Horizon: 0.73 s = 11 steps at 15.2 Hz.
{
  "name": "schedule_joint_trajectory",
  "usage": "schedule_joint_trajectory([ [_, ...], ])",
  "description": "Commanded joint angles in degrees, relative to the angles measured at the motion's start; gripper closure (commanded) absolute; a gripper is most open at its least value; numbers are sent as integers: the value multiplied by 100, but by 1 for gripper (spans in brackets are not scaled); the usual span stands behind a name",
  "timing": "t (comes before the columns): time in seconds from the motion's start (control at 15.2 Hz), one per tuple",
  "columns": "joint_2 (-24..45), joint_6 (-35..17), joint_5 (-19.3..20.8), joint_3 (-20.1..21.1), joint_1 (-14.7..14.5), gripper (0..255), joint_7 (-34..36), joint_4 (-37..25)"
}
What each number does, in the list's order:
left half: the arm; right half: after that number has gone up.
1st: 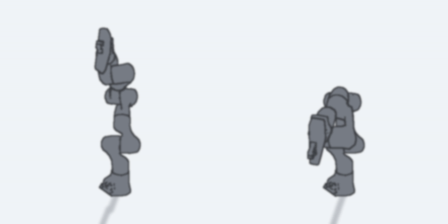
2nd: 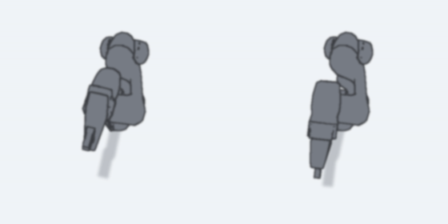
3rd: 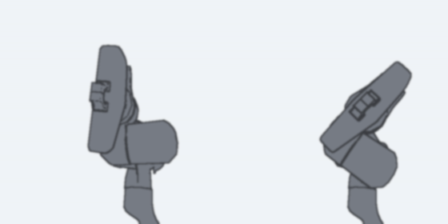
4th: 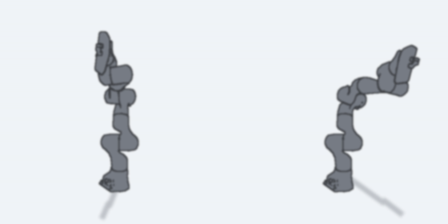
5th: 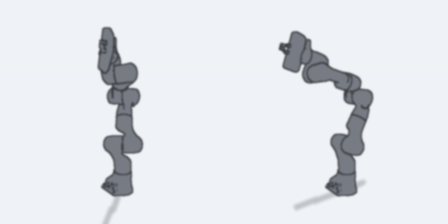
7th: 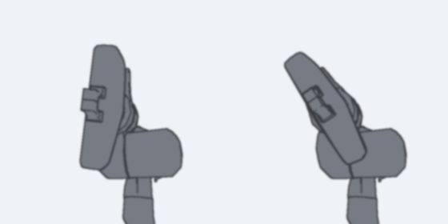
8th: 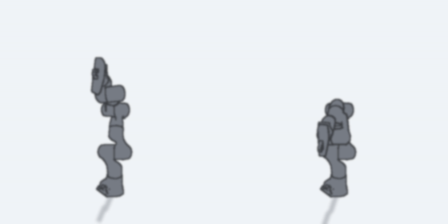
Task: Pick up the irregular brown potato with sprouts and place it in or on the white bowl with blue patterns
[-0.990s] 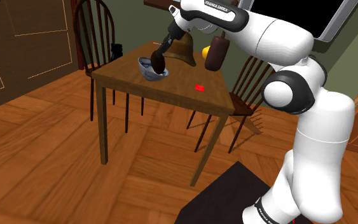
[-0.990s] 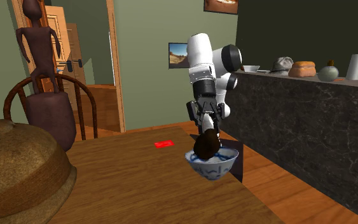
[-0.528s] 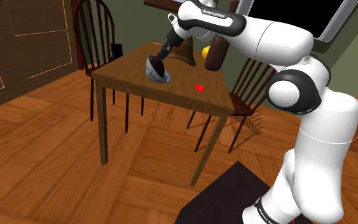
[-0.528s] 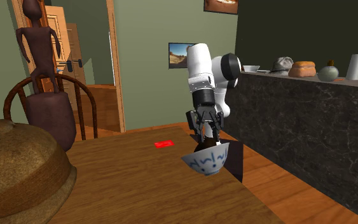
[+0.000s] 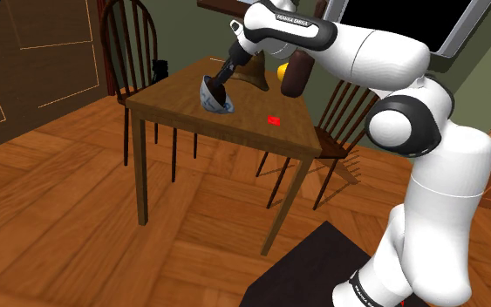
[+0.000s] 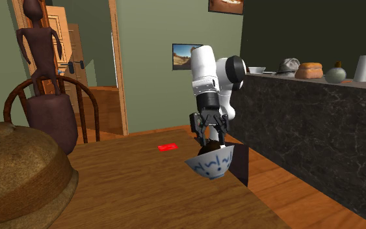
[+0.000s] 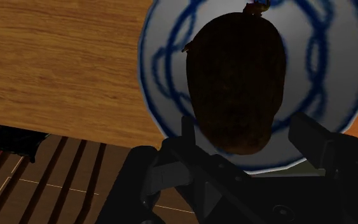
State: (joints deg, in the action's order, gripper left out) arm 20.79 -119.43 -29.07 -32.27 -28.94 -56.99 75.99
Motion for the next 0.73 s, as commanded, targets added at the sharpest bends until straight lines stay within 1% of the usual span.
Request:
schedule_joint_trajectory([
  [0.0, 26, 6, -1, 4, 3, 0, -5, 19],
  [0.26, 28, 11, 1, 4, 2, 0, 2, 9],
  [0.53, -357, 454, 227, -103, -35, 0, 115, -98],
  [0.66, -358, 453, 228, -103, -36, 0, 116, -97],
])
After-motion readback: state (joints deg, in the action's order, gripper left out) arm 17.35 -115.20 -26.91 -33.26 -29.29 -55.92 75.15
